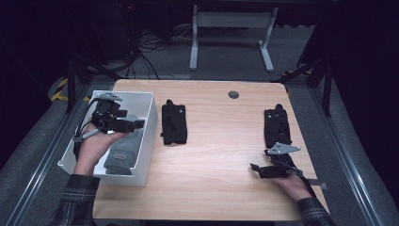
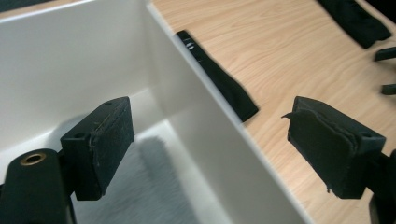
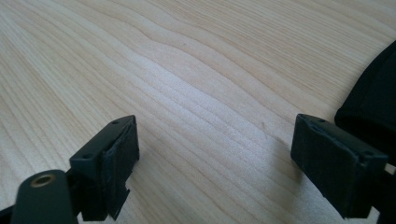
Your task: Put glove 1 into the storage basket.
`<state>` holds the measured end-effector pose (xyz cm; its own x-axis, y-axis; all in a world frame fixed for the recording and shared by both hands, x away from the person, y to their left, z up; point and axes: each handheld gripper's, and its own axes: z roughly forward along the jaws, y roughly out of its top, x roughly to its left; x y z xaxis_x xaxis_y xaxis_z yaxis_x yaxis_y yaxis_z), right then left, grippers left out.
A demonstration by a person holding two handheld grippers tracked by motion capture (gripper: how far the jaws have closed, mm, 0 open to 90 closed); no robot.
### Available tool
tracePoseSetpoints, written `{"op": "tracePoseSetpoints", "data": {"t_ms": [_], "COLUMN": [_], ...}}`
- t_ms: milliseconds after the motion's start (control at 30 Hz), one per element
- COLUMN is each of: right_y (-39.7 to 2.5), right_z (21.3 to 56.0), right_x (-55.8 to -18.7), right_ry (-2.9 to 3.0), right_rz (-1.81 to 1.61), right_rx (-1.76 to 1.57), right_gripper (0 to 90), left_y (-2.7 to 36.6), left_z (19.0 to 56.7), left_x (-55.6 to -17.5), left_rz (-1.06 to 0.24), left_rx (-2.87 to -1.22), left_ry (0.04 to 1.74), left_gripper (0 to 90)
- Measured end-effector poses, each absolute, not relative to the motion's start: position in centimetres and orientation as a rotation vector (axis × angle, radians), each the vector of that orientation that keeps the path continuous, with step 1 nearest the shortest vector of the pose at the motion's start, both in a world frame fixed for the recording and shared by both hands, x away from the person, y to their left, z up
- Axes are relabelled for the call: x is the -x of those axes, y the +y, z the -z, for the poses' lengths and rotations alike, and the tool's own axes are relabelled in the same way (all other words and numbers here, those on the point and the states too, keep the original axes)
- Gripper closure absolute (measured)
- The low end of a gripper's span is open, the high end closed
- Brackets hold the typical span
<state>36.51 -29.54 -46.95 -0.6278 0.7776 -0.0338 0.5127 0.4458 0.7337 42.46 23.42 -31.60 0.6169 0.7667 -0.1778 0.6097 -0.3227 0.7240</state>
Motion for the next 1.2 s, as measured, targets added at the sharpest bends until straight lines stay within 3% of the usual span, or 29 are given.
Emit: {"op": "tracePoseSetpoints", "data": {"t_ms": [767,1200], "right_y": [-29.5,-29.5], "right_z": [47.0,47.0], "right_x": [-36.5,-36.5], "right_ry": [2.333,2.334], "right_rz": [-0.994,-0.993], "right_rx": [-1.1,-1.1], "right_gripper": [14.4,14.4], "left_y": [11.7,6.4], "left_z": [31.9,36.8], "left_x": [-39.7,-39.0], "left_rz": [-0.206,-0.143], "left_rx": [-2.116,-2.212], "left_ry": [0.815,0.728], "left_gripper": [15.4,15.4]}}
